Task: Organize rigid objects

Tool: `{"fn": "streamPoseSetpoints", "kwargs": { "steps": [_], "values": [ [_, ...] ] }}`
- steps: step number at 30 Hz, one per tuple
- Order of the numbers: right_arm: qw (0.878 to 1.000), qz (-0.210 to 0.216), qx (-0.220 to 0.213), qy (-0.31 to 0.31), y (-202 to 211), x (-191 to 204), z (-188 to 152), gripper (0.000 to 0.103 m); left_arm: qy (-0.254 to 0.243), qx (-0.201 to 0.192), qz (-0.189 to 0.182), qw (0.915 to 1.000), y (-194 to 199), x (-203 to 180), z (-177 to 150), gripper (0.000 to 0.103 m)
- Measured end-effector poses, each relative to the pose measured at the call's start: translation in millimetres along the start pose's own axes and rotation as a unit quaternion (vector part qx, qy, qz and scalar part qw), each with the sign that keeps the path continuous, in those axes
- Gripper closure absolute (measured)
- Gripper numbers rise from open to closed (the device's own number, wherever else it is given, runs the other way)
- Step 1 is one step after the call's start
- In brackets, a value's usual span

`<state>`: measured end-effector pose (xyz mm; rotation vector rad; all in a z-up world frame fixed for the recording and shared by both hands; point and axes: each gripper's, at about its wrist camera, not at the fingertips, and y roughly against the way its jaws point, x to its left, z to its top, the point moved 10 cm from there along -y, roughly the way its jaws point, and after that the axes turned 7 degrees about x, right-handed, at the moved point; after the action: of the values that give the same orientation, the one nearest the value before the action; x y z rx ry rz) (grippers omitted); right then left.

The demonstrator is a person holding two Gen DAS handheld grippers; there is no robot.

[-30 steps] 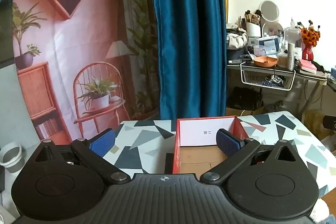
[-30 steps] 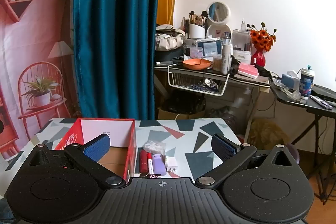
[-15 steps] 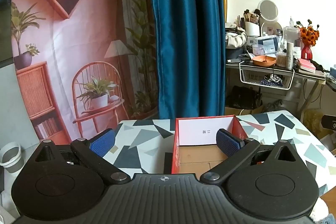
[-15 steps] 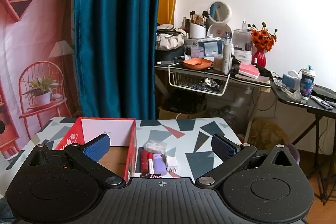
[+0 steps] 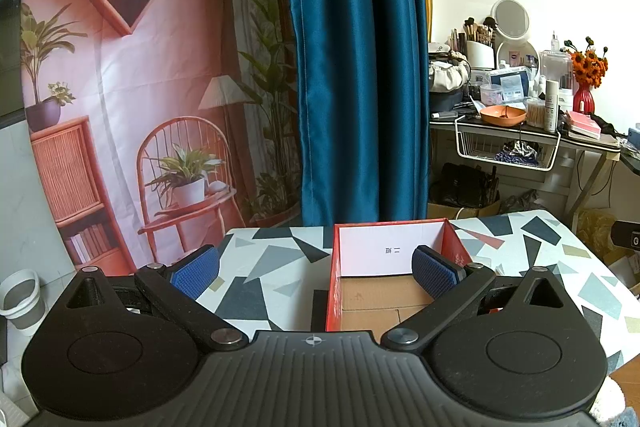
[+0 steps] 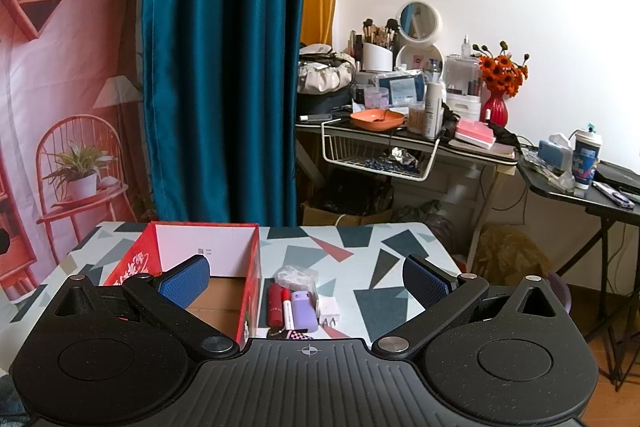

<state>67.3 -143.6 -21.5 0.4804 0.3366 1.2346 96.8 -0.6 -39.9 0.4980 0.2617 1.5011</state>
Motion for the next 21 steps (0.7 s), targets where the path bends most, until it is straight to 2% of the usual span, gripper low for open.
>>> {"fn": "streamPoseSetpoints", "kwargs": {
  "steps": [21],
  "values": [
    [1.000, -0.002, 0.001, -0.001, -3.8, 0.0, -0.5, 0.000, 0.000, 0.001, -0.001, 1.0000, 0.4, -1.3, -1.2, 0.000]
  ]
}}
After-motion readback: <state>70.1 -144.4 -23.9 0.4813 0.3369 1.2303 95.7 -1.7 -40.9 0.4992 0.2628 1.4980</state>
